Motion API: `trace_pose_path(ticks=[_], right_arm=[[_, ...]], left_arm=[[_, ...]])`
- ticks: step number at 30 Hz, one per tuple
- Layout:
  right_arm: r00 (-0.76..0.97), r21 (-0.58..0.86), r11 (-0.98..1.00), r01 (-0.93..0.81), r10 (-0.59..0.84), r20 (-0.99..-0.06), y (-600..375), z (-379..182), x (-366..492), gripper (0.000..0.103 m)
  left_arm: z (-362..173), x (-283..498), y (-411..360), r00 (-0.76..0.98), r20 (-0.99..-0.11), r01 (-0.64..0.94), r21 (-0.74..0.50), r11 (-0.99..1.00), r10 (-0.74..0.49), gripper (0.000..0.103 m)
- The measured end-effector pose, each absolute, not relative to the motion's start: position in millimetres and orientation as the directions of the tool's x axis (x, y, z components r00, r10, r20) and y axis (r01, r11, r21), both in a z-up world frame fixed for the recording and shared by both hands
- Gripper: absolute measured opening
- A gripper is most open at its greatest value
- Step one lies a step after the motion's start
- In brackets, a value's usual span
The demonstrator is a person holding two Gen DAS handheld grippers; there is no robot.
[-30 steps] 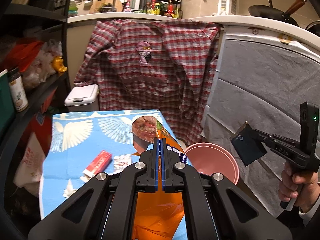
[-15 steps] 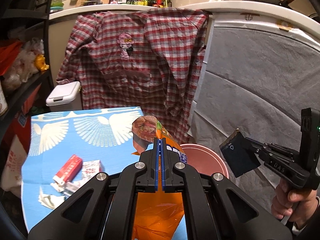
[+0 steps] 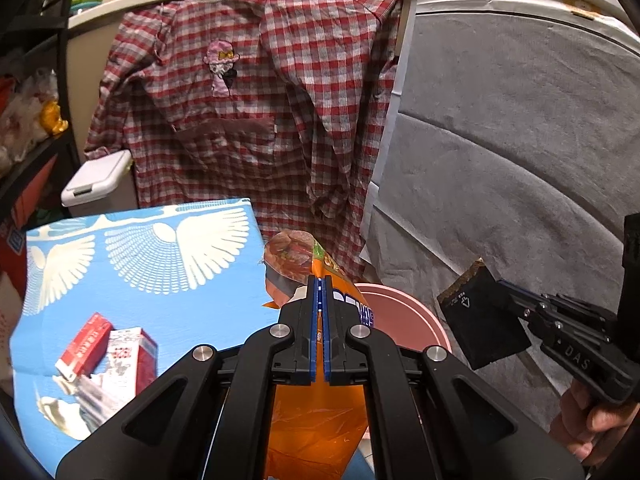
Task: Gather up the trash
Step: 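Carry the orange bag and black box to the pink bin and release both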
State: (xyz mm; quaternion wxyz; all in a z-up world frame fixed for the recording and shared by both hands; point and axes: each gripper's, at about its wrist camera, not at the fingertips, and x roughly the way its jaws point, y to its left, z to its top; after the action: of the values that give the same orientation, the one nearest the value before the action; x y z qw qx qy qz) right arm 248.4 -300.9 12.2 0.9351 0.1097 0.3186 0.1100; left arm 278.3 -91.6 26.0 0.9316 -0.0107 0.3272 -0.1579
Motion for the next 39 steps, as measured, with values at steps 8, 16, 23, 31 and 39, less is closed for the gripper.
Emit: trace_pose_path(ticks=[8, 16, 23, 31, 39], right_arm=[[0.764, 0.268, 0.954, -0.131, 0.270, -0.587, -300.1, 4.6, 259.4, 0.002], [0.752, 0.270, 0.958, -0.096, 0.247, -0.611, -303.6, -3.3, 269.7, 0.008], [0.757, 0.259, 0.962, -0.089, 0.234, -0.610, -301.1, -3.7, 272.3, 0.041], [0.777, 0.260, 0.961, -0.094, 0.234, -0.584, -297.1, 5.3, 267.1, 0.041], [0.800, 0.251, 0.961, -0.114, 0.239, -0.550, -282.5, 18.6, 253.2, 0.041]], left_arm=[[11.3, 294.6, -113.4, 0.719, -0.625, 0.290, -0.128, 0.949, -0.304, 0.002], [1.2, 309.0, -126.8, 0.698, -0.644, 0.300, -0.136, 0.944, -0.314, 0.007], [2.2, 308.7, -123.1, 0.702, -0.640, 0.294, -0.137, 0.946, -0.312, 0.024], [15.1, 297.6, -109.1, 0.721, -0.620, 0.299, -0.124, 0.946, -0.309, 0.024], [34.7, 276.0, -72.6, 0.754, -0.594, 0.272, -0.106, 0.957, -0.280, 0.024]])
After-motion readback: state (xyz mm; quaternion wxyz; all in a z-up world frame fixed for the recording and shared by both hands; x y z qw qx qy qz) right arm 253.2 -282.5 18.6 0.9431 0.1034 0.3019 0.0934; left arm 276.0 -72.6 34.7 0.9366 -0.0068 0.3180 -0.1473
